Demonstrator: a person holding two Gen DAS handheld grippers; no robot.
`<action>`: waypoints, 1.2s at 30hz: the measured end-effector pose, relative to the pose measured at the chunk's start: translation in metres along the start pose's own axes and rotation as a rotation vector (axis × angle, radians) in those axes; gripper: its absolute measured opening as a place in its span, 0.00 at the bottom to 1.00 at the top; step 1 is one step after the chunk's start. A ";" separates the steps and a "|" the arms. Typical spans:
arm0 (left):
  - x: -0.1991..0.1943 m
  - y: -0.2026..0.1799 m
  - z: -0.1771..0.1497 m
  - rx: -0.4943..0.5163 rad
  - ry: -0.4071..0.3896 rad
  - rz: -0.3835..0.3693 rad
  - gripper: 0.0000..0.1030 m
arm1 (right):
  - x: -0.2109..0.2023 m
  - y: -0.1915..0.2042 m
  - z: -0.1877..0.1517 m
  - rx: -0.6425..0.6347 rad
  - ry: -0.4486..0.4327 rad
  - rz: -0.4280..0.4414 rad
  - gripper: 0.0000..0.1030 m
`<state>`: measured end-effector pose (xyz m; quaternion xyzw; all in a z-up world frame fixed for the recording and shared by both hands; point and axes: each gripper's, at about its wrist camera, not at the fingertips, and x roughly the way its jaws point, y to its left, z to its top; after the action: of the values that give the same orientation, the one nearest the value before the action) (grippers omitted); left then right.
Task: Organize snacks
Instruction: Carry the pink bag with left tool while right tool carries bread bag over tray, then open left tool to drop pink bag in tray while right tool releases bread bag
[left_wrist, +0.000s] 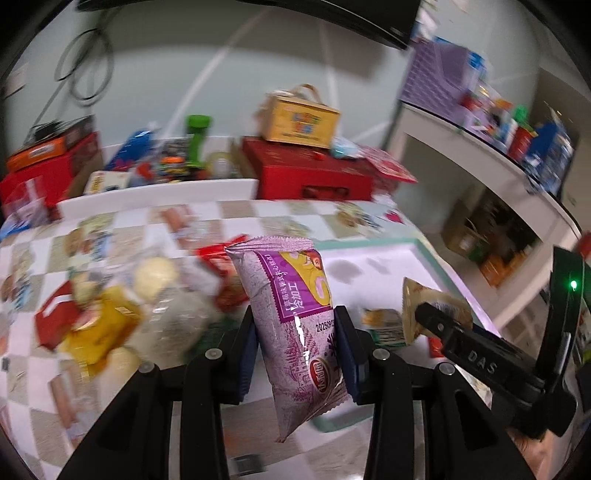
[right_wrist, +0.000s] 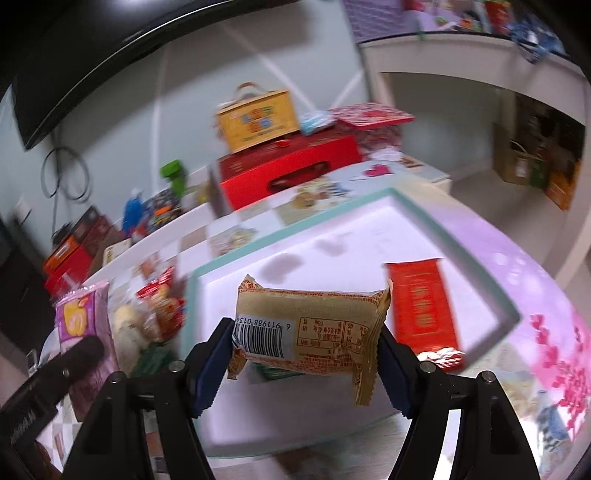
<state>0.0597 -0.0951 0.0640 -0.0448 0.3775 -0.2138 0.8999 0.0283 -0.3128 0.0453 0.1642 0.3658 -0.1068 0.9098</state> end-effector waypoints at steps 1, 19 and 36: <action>0.004 -0.006 0.000 0.012 0.005 -0.011 0.40 | 0.000 -0.005 0.001 0.007 -0.002 -0.011 0.73; 0.096 -0.031 0.018 0.069 0.084 -0.031 0.40 | 0.042 -0.013 0.016 0.060 -0.045 0.013 0.73; 0.093 -0.017 0.025 -0.026 0.114 0.005 0.58 | 0.047 -0.016 0.017 0.058 -0.014 0.024 0.77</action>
<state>0.1289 -0.1518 0.0248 -0.0433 0.4312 -0.2088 0.8767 0.0678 -0.3372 0.0206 0.1940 0.3542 -0.1075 0.9085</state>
